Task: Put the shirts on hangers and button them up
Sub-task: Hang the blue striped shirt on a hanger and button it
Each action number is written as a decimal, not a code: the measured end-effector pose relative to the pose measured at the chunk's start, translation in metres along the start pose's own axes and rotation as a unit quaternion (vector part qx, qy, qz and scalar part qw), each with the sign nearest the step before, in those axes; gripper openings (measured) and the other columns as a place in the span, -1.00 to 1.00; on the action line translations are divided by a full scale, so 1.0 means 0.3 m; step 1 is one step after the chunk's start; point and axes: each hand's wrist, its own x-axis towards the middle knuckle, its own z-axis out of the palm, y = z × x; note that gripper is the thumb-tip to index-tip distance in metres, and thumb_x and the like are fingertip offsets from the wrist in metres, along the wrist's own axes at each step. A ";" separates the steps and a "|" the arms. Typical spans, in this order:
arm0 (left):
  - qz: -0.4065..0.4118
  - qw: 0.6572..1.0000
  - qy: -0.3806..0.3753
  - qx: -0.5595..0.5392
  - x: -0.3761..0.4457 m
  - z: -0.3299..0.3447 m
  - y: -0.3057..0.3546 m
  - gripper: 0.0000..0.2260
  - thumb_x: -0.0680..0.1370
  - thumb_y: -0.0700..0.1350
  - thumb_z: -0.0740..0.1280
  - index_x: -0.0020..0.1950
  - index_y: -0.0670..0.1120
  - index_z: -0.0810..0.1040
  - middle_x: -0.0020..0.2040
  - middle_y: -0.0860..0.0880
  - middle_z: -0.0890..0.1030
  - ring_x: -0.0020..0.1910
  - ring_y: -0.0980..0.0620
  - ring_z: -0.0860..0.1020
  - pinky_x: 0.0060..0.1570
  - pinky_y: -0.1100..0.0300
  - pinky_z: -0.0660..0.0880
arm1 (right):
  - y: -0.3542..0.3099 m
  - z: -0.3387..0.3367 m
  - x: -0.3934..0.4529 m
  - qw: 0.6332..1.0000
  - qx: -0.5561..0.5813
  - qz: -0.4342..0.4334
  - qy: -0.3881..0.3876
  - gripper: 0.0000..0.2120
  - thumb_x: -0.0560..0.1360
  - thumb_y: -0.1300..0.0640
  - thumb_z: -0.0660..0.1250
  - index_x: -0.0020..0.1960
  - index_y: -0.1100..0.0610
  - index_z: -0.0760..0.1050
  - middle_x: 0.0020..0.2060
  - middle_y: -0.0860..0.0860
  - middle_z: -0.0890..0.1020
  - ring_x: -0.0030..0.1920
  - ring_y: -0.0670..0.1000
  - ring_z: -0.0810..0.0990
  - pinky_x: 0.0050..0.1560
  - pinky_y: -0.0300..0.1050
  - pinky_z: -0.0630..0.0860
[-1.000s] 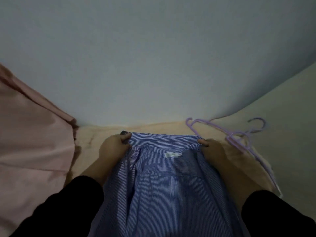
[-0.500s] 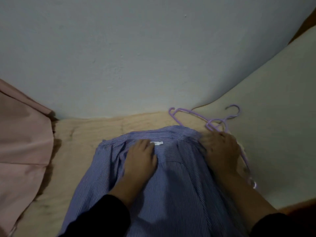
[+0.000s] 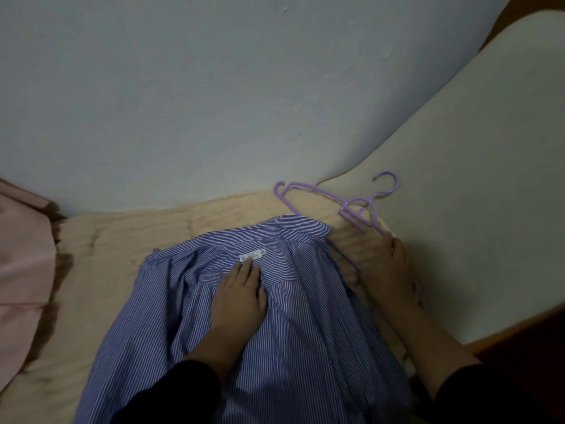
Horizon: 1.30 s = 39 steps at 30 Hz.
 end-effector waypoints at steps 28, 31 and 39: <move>-0.341 0.904 0.058 -0.251 -0.049 -0.280 -0.299 -0.75 0.51 -0.03 0.25 0.15 0.11 0.57 0.21 -0.13 0.55 0.17 -0.17 0.52 0.18 0.06 0.43 | -0.178 -0.070 -0.040 0.924 -0.137 -0.276 -0.227 -0.04 0.32 -0.09 0.49 0.52 0.07 0.02 0.47 0.06 0.15 0.46 0.08 0.16 0.41 0.09 0.21; -0.273 0.923 0.054 -0.265 -0.043 -0.321 -0.271 -0.74 0.48 -0.14 0.28 0.10 0.08 0.65 0.13 -0.02 0.64 0.13 -0.06 0.57 0.13 0.14 0.48 | -0.211 -0.065 -0.057 0.920 -0.165 -0.282 -0.219 -0.06 0.35 -0.11 0.46 0.52 0.04 -0.01 0.49 0.02 0.12 0.47 0.06 0.13 0.41 0.09 0.20; -0.131 0.892 0.122 -0.414 -0.071 -0.388 -0.175 -0.58 0.48 -0.27 0.39 0.34 -0.11 0.50 0.22 -0.03 0.56 0.25 0.03 0.50 0.13 0.38 0.32 | -0.291 -0.034 -0.114 0.919 -0.175 -0.289 -0.204 -0.10 0.36 -0.07 0.46 0.52 0.00 -0.01 0.48 -0.02 0.11 0.46 0.05 0.12 0.36 0.11 0.19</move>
